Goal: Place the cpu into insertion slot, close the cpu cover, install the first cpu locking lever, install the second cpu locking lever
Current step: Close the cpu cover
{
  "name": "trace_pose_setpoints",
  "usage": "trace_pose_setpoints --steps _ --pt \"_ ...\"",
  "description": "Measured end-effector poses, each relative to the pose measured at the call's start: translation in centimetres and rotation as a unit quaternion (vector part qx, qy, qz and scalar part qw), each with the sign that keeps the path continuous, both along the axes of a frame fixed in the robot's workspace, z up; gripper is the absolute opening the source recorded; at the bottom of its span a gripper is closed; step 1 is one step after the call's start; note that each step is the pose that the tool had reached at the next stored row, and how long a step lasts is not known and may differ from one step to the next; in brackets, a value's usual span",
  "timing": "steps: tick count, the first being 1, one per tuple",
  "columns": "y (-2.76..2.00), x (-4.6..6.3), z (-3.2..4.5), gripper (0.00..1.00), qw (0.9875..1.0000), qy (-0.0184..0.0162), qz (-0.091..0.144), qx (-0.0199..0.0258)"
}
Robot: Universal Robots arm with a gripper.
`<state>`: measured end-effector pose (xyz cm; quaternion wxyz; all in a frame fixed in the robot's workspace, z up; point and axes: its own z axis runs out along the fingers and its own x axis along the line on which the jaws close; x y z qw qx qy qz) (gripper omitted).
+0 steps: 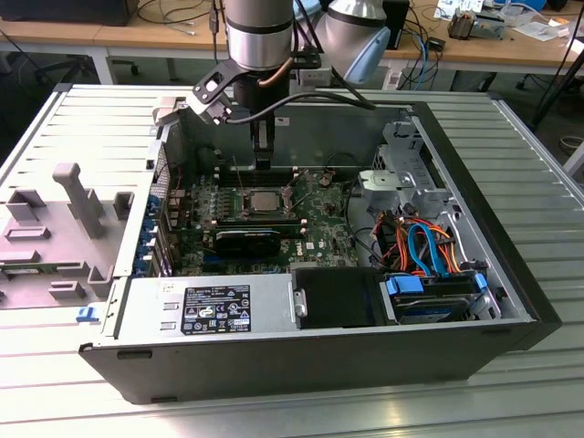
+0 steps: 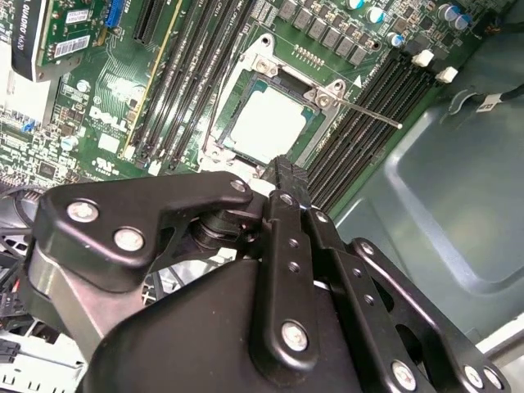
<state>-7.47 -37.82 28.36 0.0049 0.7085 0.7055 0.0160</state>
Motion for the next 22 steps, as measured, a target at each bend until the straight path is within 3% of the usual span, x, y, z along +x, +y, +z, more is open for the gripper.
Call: trace_pose_setpoints --steps 4,8,14,18,20,22 --pt "-0.01 0.2 0.02 0.11 1.0000 0.0001 0.000 -0.0001" --pt "-0.02 1.1 0.01 0.11 1.0000 0.0005 0.000 0.0000" --pt "-0.05 3.5 0.01 0.11 1.0000 0.0037 0.000 0.0000" --pt "-0.05 6.0 0.00 0.11 1.0000 0.0072 0.000 0.0000" --pt "-0.05 6.6 -0.01 0.11 1.0000 0.0082 0.000 -0.0001" --pt "-0.05 7.3 -0.04 0.11 1.0000 0.0095 0.000 -0.0029"
